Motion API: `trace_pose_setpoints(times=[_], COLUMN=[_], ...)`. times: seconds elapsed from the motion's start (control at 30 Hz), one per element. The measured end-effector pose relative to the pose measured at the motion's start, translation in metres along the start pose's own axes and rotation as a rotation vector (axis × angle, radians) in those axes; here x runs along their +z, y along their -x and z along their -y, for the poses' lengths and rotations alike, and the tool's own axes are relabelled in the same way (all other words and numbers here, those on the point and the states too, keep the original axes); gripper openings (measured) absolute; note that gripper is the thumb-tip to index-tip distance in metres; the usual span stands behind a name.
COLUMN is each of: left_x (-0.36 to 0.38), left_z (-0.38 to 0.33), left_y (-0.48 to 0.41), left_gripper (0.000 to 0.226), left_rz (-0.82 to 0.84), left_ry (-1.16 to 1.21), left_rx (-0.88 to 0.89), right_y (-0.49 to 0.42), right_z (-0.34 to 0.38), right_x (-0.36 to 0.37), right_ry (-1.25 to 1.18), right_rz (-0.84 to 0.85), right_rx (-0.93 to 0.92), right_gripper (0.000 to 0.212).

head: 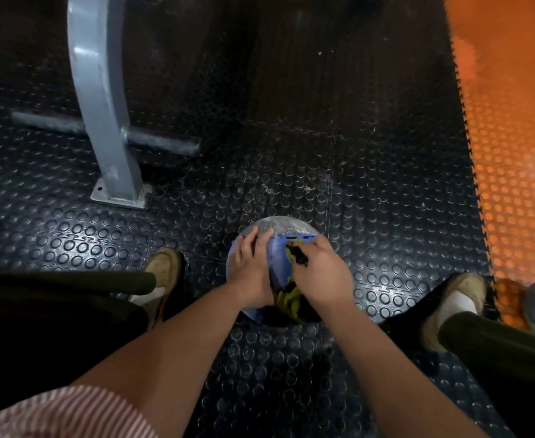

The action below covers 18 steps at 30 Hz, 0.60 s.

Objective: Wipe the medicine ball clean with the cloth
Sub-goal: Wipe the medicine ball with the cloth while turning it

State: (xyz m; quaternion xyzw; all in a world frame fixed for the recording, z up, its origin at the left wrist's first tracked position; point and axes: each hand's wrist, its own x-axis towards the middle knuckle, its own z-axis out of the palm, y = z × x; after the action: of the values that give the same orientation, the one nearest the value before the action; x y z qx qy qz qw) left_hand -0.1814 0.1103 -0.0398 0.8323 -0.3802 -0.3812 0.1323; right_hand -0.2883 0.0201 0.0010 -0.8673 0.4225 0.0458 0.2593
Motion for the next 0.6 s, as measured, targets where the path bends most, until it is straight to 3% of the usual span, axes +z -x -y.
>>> trace_pose_setpoints(times=[0.2, 0.37, 0.53, 0.6], left_x=[0.001, 0.003, 0.003, 0.0], left_z=[-0.002, -0.017, -0.02, -0.02], left_y=[0.0, 0.0, -0.004, -0.005], left_gripper=[0.135, 0.128, 0.13, 0.135], left_rz=[0.041, 0.042, 0.025, 0.039], left_ry=[-0.01, -0.026, -0.063, -0.061], left_rx=[0.019, 0.047, 0.079, 0.072], right_y=[-0.018, -0.008, -0.002, -0.003], right_z=[-0.001, -0.01, -0.014, -0.02], right_x=[-0.008, -0.005, -0.002, -0.002], right_ry=[-0.047, -0.109, -0.162, -0.234], right_rz=[-0.013, -0.091, -0.058, -0.052], right_rx=[0.152, 0.3, 0.054, 0.078], right_gripper=[0.016, 0.028, 0.039, 0.032])
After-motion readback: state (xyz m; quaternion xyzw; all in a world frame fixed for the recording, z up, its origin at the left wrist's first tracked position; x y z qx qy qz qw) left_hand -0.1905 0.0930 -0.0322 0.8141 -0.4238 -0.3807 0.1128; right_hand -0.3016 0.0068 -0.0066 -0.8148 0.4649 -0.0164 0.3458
